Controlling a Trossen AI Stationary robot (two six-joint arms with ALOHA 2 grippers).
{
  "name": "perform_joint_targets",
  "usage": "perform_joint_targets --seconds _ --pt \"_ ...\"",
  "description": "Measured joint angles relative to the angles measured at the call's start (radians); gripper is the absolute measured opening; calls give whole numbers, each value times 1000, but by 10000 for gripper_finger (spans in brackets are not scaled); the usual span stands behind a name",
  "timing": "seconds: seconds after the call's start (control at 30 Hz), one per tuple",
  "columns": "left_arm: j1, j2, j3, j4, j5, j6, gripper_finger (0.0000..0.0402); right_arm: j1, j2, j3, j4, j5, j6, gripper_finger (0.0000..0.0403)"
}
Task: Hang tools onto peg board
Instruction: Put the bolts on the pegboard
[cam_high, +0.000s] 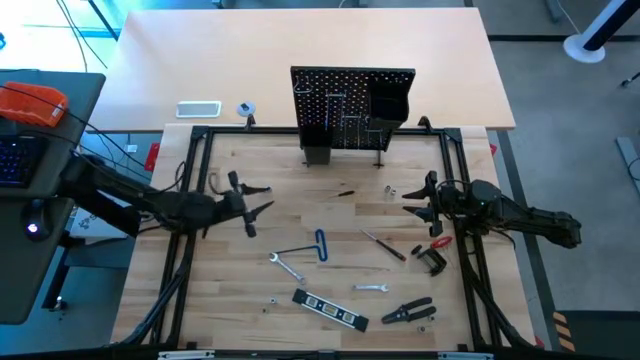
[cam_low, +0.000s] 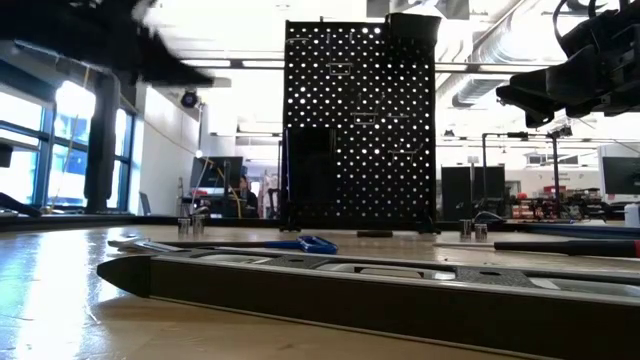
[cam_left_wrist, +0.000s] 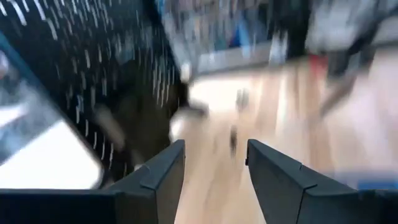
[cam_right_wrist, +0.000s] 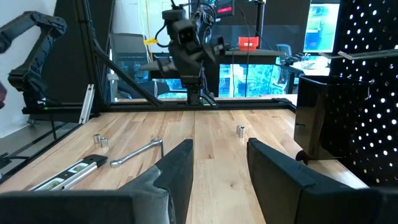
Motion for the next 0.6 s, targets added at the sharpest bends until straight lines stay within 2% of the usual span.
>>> perform_joint_targets --seconds 0.13,0.23,0.3,0.37,0.6 --pt "50 2 113 -419 47 -240 168 0 0 0 0 0 0 147" --pt "95 -6 141 -603 45 -402 171 0 0 0 0 0 0 147" --pt "137 -8 141 -694 85 -448 175 0 0 0 0 0 0 147" --pt "177 -7 113 -711 147 -442 178 0 0 0 0 0 0 147" --pt "315 -7 -75 -462 261 -327 179 0 0 0 0 0 0 147"
